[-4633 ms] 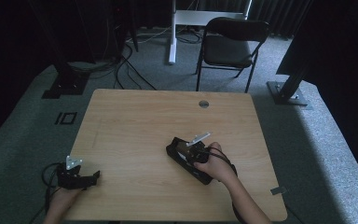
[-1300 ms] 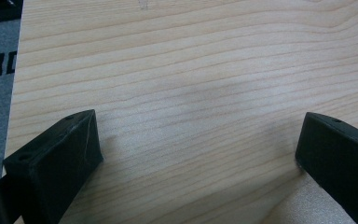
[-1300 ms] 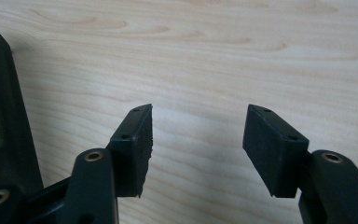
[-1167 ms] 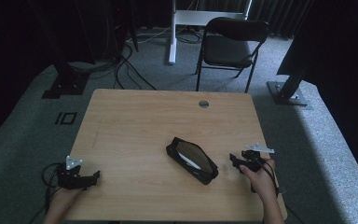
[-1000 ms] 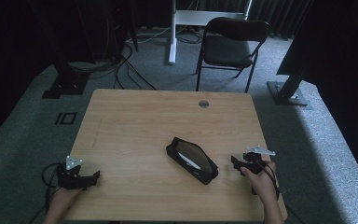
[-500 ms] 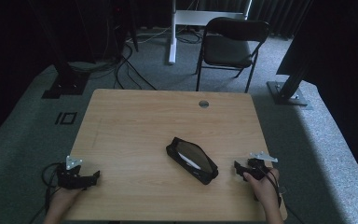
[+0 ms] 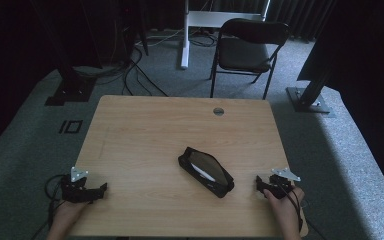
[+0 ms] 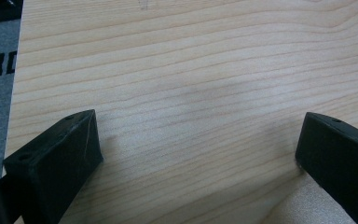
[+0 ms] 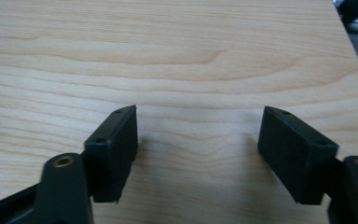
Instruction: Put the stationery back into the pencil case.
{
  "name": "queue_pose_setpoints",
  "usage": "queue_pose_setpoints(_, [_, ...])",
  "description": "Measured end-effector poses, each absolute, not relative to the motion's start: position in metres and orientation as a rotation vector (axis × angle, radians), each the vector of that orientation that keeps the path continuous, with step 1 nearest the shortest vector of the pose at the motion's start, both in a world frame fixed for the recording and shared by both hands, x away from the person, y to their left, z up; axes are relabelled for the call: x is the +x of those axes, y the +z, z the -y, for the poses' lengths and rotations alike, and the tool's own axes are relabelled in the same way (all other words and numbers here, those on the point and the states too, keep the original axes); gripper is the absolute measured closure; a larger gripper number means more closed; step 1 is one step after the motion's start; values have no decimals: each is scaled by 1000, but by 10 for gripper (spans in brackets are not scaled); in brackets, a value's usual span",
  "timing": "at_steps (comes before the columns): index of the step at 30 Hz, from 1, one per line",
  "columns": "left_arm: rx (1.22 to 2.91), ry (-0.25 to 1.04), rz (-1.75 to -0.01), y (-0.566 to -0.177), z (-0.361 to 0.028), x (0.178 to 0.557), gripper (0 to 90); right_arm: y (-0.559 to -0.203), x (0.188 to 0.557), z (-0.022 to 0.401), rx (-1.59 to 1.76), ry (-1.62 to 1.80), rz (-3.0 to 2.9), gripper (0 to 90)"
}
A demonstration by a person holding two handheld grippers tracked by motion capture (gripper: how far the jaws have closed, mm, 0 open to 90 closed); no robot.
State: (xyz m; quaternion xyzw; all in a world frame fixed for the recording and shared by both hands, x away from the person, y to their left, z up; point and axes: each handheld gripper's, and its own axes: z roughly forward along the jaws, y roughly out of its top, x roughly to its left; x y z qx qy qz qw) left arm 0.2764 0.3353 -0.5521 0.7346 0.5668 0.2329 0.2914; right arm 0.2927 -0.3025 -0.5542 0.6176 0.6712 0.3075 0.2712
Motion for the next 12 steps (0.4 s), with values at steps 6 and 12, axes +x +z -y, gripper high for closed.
queue_pose_setpoints(6, [1959, 620, -1511, -552, -335, 276, 1, -554, 291, 304, 1681, 817, -1790, 246])
queue_pose_setpoints(12, [1958, 620, -1511, -552, -335, 276, 1, -555, 292, 304, 1681, 816, -1792, 232])
